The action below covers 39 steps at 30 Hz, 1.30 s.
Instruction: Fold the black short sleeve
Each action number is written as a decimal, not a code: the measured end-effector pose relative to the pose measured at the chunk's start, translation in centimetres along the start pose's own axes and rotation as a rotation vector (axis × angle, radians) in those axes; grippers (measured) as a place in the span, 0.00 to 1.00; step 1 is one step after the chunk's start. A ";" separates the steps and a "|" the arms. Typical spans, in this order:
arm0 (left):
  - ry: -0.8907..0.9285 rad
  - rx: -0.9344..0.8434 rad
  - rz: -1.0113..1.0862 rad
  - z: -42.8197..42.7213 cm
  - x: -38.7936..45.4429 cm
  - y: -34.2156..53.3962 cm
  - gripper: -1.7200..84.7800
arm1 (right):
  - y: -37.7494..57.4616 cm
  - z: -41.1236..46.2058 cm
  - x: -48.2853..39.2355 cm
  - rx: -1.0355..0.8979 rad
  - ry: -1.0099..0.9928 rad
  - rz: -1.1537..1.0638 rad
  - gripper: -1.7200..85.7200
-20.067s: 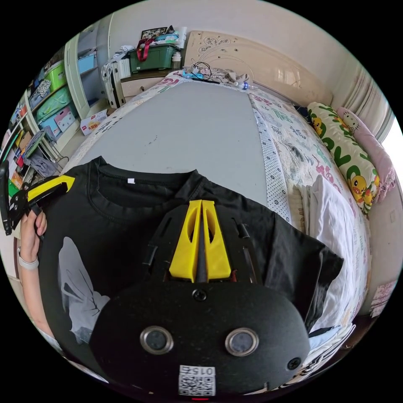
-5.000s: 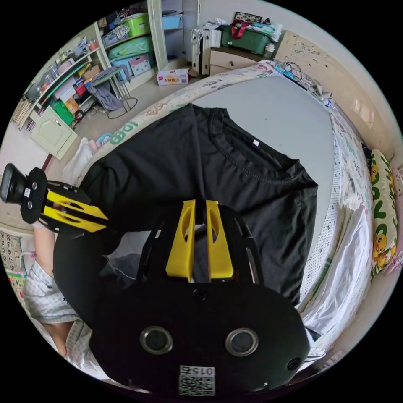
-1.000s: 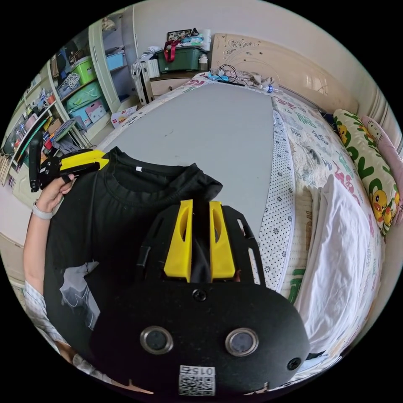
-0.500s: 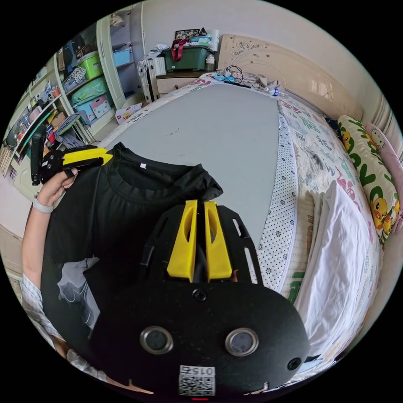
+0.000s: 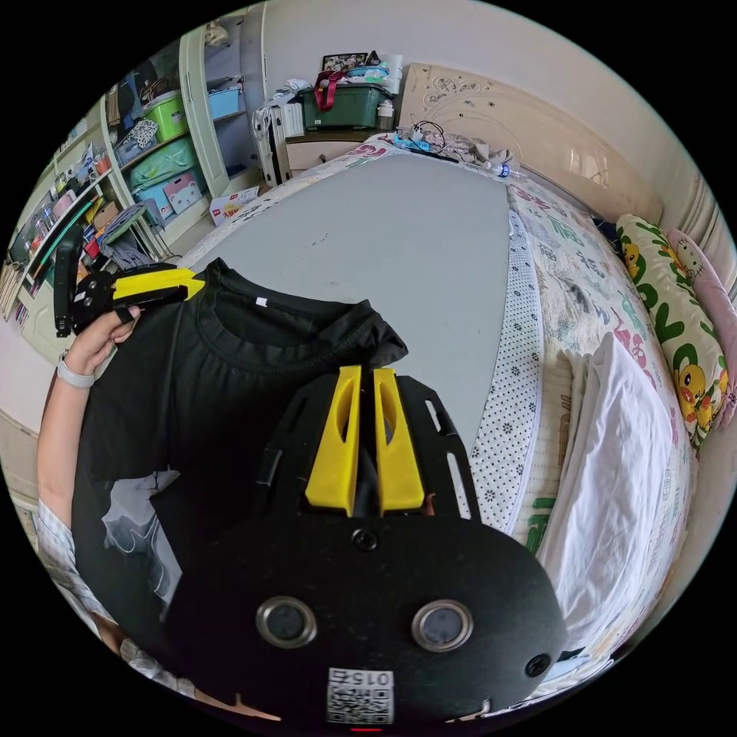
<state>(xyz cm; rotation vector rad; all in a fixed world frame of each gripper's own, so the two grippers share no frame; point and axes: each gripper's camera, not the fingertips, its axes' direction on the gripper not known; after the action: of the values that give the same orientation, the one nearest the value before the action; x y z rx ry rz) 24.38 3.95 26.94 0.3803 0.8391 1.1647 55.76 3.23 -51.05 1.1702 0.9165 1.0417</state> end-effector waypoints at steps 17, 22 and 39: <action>-0.058 -0.012 0.025 -6.4 4.0 0.9 0.04 | 6.9 6.3 2.3 -0.002 0.027 -0.012 0.06; -0.132 -0.046 0.021 -9.0 5.9 1.6 0.03 | 9.3 8.7 3.7 -0.008 0.082 0.036 0.04; 0.011 0.342 0.355 -42.2 22.1 21.0 0.03 | 40.4 -7.3 4.3 0.427 -0.081 -0.073 0.03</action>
<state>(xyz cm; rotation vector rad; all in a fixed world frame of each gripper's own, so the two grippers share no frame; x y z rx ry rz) -17.59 25.74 5.10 0.8306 1.0100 1.3500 43.81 12.35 -12.60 1.5066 1.1425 0.7525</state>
